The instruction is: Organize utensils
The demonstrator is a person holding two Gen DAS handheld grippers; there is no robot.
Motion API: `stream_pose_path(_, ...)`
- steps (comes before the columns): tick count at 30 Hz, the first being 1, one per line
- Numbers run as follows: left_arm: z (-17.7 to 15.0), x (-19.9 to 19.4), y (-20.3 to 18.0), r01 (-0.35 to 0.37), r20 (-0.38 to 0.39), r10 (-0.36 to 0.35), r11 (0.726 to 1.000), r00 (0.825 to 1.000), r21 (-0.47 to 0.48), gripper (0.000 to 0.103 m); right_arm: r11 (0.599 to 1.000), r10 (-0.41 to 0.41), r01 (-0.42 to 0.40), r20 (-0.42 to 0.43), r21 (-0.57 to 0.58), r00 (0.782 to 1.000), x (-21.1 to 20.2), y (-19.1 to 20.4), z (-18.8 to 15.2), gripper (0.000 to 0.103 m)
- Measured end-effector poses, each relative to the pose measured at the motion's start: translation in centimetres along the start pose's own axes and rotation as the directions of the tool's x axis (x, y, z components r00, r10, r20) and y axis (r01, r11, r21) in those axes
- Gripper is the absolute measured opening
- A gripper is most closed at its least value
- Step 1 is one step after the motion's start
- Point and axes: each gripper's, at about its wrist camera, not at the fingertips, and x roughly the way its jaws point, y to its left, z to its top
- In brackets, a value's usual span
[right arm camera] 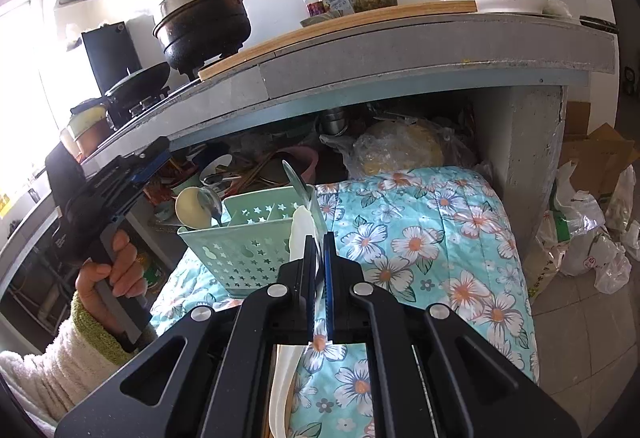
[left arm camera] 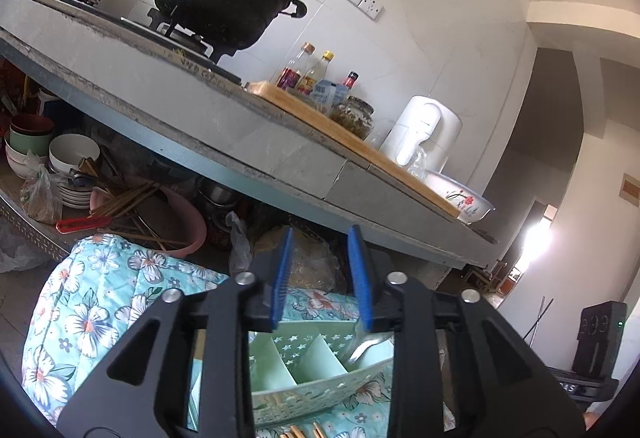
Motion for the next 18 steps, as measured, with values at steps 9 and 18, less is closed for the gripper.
stream_pose_path(9, -0.5, -5.2, -0.3, -0.089, -0.033, 0.091, 0.995, 0.995, 0.049, 0.067, 0.997, 0.057, -0.051, 0.118, -0.052, 0.991, 0.1, 2.5, 4.4, 0.004)
stream_pose_path(18, -4.5, -8.0, 1.1, -0.178, -0.156, 0.194, 0.978, 0.969, 0.111, 0.080, 0.988, 0.082, -0.046, 0.246, -0.148, 0.966, 4.0, 5.9, 10.7, 0.004)
